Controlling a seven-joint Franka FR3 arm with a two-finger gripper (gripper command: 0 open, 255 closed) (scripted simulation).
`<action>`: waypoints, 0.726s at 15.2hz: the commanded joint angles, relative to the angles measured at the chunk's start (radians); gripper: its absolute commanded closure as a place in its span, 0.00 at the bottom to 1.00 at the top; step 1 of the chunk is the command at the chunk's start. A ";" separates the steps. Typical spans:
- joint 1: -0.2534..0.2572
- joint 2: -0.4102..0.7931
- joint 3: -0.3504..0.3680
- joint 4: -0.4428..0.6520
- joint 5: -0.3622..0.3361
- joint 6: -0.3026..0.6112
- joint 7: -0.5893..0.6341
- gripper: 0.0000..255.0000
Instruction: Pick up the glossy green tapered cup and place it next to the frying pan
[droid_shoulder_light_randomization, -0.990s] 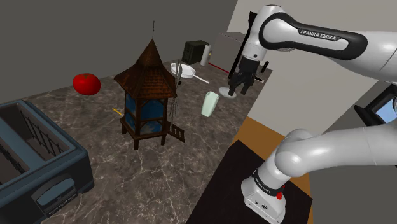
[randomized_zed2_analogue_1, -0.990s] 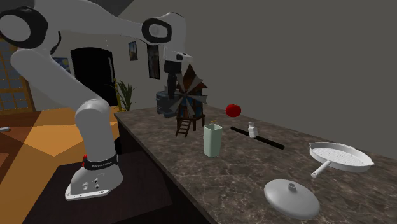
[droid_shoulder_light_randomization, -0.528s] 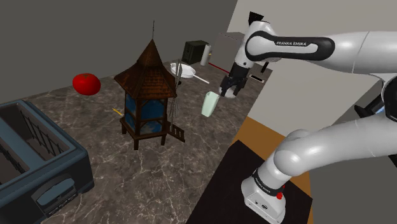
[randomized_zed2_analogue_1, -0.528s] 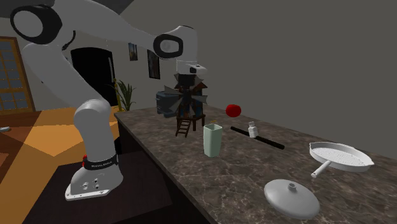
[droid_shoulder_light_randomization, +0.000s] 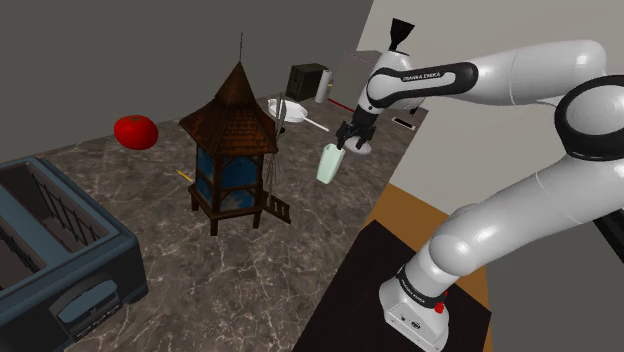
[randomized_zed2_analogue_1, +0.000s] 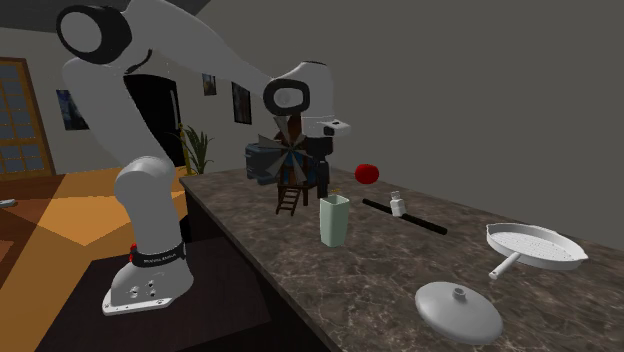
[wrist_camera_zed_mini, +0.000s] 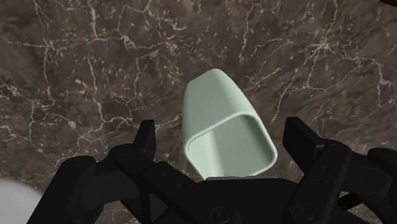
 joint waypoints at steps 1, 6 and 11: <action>-0.006 0.064 -0.019 0.014 0.007 0.075 -0.014 0.00; -0.008 0.136 -0.034 0.016 0.023 0.161 -0.031 0.00; -0.005 0.180 -0.037 -0.006 0.037 0.226 -0.041 0.00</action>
